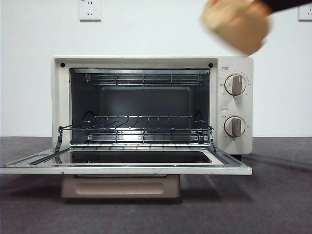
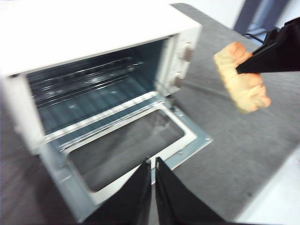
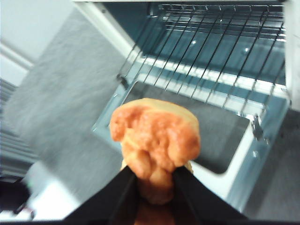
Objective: The left arm flap open the oven, the right arm pick bread and place it into oven, the left arm flap close the oven
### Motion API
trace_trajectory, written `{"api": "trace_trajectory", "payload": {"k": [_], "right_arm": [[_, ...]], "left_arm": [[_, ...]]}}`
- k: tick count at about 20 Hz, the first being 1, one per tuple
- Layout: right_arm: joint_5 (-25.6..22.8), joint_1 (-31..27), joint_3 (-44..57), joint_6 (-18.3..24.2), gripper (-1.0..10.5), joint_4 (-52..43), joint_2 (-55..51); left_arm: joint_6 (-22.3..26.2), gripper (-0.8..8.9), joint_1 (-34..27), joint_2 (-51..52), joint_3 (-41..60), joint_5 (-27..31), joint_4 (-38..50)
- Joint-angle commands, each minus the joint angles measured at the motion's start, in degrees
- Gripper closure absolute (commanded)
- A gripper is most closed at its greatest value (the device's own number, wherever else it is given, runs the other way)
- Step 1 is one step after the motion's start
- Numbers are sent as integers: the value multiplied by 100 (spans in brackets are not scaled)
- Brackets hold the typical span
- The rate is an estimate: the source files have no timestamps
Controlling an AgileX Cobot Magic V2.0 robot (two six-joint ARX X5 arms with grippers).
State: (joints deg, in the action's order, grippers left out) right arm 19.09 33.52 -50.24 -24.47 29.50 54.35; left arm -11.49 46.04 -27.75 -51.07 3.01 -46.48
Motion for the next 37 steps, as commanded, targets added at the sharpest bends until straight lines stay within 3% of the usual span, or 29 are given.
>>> {"api": "trace_trajectory", "payload": {"k": [1, 10, 14, 31, 34, 37], "right_arm": [[-378, 332, -98, -326, 871, -599, 509], [-997, 616, -98, -992, 871, -2485, 2055], [-1421, 612, -98, -1104, 871, -3021, 2520], [-2667, 612, -98, -1246, 866, -3851, 3322], [-2669, 612, -98, -1244, 790, -3869, 3322], [-2675, 610, -98, -1239, 637, -3921, 3322]], "left_arm": [[-157, 797, 48, 70, -96, 87, -122], [-166, 797, 48, 164, -96, 85, -463], [-166, 797, 48, 164, -96, 85, -599], [-118, 794, 48, 164, -173, 85, -804], [-120, 794, 48, 164, -181, 85, -800], [-120, 794, 48, 164, -181, 85, -800]]}}
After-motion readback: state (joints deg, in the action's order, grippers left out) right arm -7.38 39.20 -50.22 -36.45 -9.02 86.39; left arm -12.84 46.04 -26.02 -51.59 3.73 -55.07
